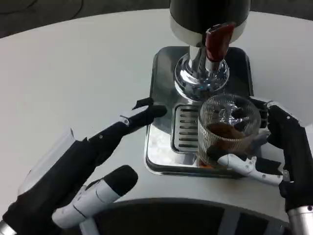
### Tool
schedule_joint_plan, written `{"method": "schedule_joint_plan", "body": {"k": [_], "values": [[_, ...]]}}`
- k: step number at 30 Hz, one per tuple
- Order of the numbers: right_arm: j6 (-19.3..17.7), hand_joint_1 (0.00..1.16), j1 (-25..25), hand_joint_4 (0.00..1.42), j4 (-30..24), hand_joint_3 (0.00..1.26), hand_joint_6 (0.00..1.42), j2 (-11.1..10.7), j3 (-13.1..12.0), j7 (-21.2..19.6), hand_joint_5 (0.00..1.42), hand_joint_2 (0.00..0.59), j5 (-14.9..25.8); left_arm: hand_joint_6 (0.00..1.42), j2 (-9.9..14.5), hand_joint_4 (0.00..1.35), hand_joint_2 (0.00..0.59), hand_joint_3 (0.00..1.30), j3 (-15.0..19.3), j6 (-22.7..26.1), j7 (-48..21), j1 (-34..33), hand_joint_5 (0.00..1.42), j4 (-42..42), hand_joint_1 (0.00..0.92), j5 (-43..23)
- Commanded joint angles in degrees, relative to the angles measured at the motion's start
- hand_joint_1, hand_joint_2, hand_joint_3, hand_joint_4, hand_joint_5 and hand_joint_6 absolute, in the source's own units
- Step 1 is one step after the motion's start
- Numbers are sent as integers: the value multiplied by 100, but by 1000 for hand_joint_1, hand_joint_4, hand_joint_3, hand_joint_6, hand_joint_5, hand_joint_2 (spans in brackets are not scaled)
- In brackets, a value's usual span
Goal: Grasp the cup under the faucet to collect the drink, then remove the cup.
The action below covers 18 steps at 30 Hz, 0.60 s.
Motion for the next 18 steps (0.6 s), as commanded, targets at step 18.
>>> {"method": "schedule_joint_plan", "body": {"k": [18], "values": [[-98, 981, 1124, 838, -1506, 803, 971, -478, -527, 1211, 1018, 122, 951, 70, 494, 45, 93, 216, 352, -1371, -451, 963, 113, 53, 39, 403]]}}
